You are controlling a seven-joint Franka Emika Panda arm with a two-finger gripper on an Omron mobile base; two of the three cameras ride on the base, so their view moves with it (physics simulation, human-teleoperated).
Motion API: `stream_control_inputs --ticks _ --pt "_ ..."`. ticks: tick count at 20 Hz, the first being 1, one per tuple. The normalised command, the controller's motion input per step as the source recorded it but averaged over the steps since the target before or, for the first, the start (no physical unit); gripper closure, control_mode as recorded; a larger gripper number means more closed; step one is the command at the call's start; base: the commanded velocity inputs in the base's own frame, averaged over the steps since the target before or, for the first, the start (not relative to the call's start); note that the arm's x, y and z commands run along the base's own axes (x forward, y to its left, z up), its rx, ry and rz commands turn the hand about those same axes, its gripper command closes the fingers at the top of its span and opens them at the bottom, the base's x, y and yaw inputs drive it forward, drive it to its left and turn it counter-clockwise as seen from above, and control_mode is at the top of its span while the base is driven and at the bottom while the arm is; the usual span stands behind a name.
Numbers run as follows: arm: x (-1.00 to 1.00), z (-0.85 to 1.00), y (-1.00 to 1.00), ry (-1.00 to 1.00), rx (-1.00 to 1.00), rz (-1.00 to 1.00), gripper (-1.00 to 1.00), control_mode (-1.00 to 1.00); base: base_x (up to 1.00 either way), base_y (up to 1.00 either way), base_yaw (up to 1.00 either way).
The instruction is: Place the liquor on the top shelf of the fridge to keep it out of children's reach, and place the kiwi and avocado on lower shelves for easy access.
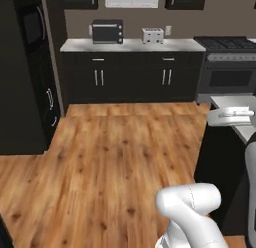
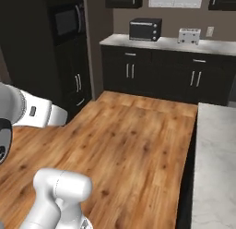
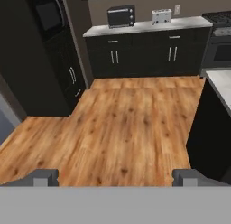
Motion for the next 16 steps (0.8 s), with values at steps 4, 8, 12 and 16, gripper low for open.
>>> stream_control_inputs --ticks 4,8,12,16 --pt "0.0 0.0 0.0 0.0 0.0 0.0 -1.0 1.0 0.86 0.26 -0.2" --pt "0.0 0.0 0.0 0.0 0.0 0.0 -1.0 1.0 1.0 0.34 -0.17" --pt "0.0 0.0 0.0 0.0 0.0 0.0 -1.0 1.0 1.0 0.33 -0.2" --pt "0.0 0.0 0.0 0.0 0.0 0.0 -1.0 1.0 1.0 0.15 -0.28"
